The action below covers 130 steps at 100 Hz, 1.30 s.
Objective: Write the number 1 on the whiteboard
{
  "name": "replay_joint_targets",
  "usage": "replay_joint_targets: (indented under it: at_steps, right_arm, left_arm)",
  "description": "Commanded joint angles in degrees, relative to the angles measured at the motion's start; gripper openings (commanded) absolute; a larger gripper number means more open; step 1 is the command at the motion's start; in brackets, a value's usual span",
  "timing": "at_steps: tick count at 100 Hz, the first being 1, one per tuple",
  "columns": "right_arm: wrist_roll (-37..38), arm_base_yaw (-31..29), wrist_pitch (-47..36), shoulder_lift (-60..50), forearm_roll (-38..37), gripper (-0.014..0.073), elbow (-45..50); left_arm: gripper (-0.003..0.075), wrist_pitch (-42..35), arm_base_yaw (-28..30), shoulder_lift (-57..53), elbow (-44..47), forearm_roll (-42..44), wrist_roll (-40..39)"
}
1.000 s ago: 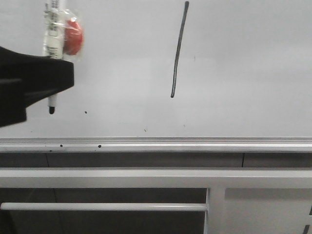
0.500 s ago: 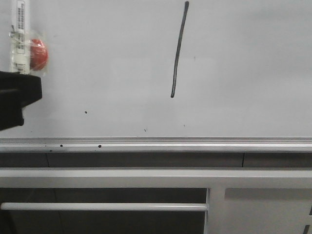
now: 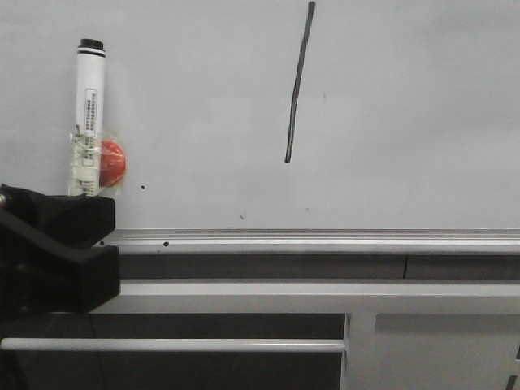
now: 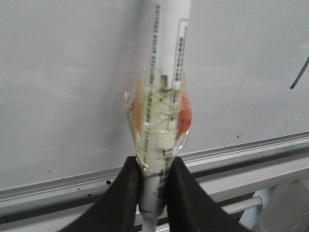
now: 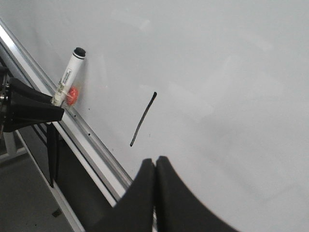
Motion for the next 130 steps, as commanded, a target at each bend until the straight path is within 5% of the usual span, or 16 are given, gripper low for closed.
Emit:
replay_joint_targets:
  at_steps: [1, 130]
  right_arm:
    - [0.2, 0.0, -3.0, 0.0, -2.4, -0.0059, -1.5]
    - [0.2, 0.0, -3.2, 0.0, -2.5, -0.0064, -1.5]
  left_arm:
    - [-0.002, -14.3, -0.4, -0.3, -1.2, 1.8, -1.2]
    - [-0.002, -14.3, 7.8, 2.5, -3.6, 5.0, -1.2]
